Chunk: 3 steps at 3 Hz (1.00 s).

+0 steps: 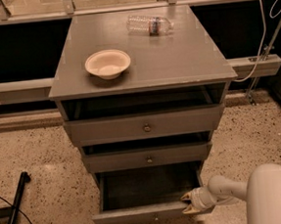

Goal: Open bottom drawer

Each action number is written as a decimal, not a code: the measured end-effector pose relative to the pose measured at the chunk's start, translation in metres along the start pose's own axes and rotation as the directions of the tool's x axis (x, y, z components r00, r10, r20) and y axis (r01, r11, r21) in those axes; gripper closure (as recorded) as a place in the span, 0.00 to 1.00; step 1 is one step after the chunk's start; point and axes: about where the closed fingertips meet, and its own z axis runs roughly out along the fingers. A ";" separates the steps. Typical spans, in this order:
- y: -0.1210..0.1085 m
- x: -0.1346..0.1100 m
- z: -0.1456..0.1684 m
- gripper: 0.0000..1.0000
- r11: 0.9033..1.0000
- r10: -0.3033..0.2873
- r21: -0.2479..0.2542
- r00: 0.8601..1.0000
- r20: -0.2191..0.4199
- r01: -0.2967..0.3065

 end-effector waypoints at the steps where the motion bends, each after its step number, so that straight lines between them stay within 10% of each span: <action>1: 0.000 0.000 0.000 0.19 1.000 0.000 0.000 1.000 0.000 0.000; 3: 0.001 -0.006 -0.010 0.00 1.000 -0.020 0.007 1.000 0.004 0.020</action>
Offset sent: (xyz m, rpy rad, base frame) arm 0.0000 0.0000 0.0000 0.0000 0.0000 0.0000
